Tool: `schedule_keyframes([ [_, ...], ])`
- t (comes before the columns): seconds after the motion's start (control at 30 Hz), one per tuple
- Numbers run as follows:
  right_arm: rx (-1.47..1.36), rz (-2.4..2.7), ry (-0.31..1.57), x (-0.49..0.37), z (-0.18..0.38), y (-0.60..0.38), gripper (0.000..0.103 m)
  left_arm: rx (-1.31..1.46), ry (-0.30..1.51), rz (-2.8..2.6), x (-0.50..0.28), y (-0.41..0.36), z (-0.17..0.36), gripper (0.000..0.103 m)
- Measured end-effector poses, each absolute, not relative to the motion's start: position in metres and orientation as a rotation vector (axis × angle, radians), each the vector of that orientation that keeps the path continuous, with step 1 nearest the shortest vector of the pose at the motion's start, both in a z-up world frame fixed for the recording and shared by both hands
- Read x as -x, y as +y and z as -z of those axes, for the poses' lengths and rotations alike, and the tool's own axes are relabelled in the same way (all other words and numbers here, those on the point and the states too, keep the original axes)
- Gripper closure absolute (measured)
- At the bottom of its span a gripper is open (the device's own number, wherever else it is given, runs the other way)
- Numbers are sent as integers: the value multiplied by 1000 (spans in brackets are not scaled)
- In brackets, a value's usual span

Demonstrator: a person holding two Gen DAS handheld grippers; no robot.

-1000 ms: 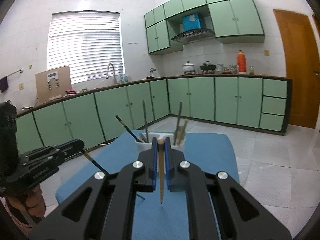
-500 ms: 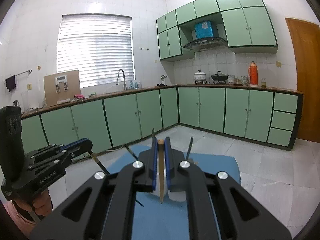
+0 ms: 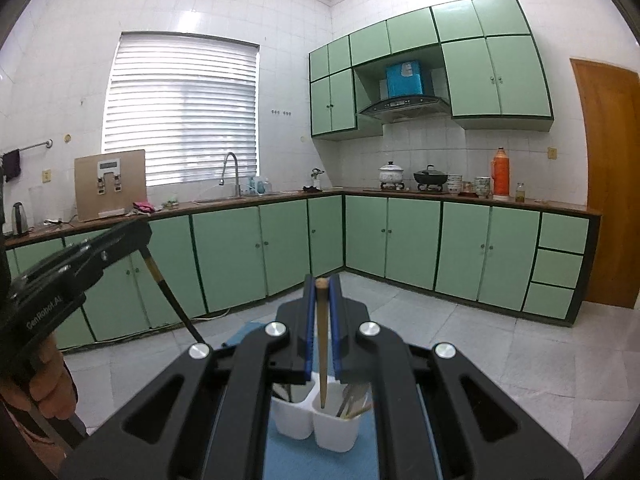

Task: Organize utensils
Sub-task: 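Lower the chopsticks into the holder and open both tools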

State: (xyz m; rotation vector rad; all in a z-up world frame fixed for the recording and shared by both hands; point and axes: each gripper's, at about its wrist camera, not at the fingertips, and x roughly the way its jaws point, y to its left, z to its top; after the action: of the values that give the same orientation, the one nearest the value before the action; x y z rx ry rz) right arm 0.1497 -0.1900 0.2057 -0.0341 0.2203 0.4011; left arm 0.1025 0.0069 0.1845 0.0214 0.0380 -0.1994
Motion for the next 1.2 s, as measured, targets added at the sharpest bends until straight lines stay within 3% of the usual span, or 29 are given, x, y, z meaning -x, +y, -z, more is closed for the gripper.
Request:
schedule_keyframes([
  [0.63,1,-399,371,-236,-137,-178,97,-21,140,191,-214,-10,-118,97],
  [1.2,34,-397,435,-246,-93,-157,97,-8,282,159,-256,-1,-50,96],
])
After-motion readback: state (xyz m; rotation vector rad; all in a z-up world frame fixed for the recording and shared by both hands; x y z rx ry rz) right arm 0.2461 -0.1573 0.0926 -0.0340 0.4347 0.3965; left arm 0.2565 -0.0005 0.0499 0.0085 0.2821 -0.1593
